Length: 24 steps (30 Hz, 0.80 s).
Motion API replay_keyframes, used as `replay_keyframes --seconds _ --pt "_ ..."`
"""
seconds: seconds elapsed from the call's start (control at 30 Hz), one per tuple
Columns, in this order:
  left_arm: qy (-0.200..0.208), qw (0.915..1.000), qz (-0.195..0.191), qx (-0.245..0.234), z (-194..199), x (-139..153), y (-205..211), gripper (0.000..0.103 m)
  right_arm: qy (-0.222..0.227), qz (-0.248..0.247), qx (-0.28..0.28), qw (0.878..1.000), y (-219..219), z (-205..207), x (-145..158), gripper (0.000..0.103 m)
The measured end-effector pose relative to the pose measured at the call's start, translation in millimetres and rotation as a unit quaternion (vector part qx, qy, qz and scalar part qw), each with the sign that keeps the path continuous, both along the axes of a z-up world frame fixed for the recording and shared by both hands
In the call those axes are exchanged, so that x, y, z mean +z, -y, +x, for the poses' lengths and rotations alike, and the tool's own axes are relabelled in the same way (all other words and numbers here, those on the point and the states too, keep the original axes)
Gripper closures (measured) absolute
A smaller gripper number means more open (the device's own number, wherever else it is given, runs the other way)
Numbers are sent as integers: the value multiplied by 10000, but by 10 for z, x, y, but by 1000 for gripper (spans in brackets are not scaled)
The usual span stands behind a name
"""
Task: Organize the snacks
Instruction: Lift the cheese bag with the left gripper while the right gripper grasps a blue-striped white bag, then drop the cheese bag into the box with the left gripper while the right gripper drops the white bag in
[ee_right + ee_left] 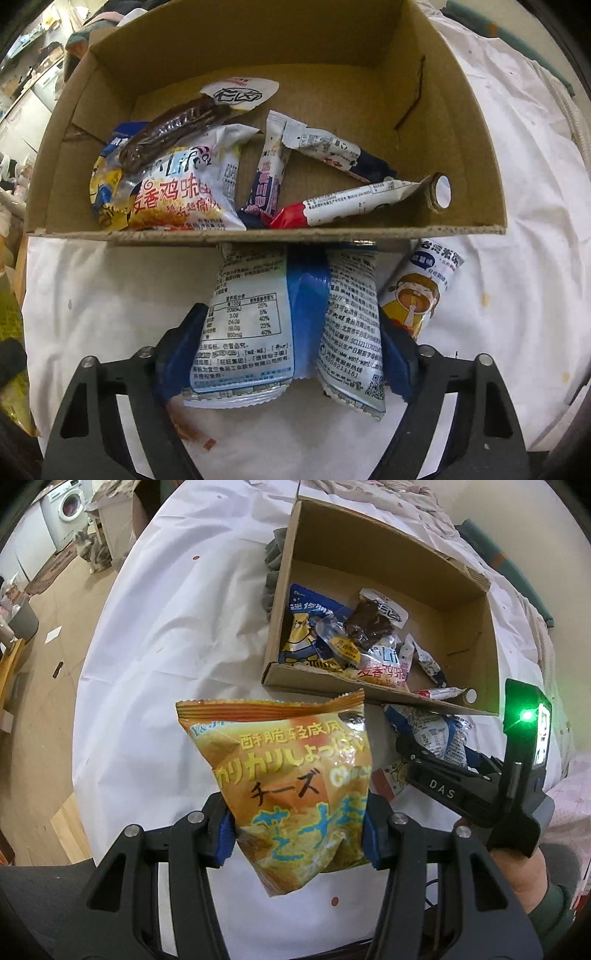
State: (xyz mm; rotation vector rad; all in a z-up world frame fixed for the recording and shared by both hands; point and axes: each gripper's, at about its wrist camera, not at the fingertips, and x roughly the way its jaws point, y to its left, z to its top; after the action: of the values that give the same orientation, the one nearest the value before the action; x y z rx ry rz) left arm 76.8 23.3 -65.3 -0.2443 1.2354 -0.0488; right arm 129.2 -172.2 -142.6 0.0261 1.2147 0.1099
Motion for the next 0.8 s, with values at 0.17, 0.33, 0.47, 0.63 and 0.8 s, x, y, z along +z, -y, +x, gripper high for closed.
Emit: replay_keyframes --seconds 0.17,0.33,0.47,0.63,0.8 --pt "-31 10000 90 8 -5 -33 -3 53 61 -13 45 10000 -10 -182 66 32" --pt "-85 9999 124 42 3 -67 -9 53 -1 101 79 9999 -29 -386 147 34" --pt "-54 9998 195 -18 0 -66 30 53 96 223 129 9996 -28 -552 272 34" --pt "-25 9997 259 10 -4 -68 13 53 78 628 188 9978 59 -699 423 34" --pt "266 9989 371 72 -50 69 -26 53 244 1228 -14 9921 294 -793 737 34"
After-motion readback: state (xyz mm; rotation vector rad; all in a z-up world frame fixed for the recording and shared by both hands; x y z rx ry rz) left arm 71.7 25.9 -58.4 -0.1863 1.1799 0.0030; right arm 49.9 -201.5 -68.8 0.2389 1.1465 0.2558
